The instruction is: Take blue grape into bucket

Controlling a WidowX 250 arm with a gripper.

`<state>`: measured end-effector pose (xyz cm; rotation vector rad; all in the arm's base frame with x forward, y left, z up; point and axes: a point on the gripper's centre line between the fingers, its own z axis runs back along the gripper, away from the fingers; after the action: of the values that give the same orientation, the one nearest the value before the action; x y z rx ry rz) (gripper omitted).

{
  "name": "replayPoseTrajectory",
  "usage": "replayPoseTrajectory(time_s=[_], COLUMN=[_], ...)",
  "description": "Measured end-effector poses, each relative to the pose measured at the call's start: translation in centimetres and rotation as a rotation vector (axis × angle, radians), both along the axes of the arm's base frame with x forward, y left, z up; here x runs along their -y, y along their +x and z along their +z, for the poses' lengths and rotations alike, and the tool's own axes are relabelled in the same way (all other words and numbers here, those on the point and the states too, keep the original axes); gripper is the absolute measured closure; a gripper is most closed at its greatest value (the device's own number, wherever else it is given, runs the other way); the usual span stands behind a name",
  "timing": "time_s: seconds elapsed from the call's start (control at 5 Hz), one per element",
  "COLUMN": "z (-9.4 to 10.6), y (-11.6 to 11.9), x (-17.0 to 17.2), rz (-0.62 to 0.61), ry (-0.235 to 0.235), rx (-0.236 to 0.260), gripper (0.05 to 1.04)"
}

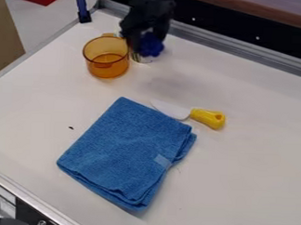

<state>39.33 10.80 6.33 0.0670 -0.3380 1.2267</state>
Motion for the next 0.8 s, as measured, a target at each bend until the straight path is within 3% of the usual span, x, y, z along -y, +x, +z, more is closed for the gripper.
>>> replayPoseTrajectory(time_s=[0.2,0.4,0.8], z=[0.4,1.7,-0.8], y=[-0.6,0.1,0.7], x=[-2.2,-4.8,-7.5], rz=[0.027,0.073,0.146], ry=[0.008,0.015,0.07], rx=[0.002,0.05,0.066], gripper=[0.284,0.284,0.284])
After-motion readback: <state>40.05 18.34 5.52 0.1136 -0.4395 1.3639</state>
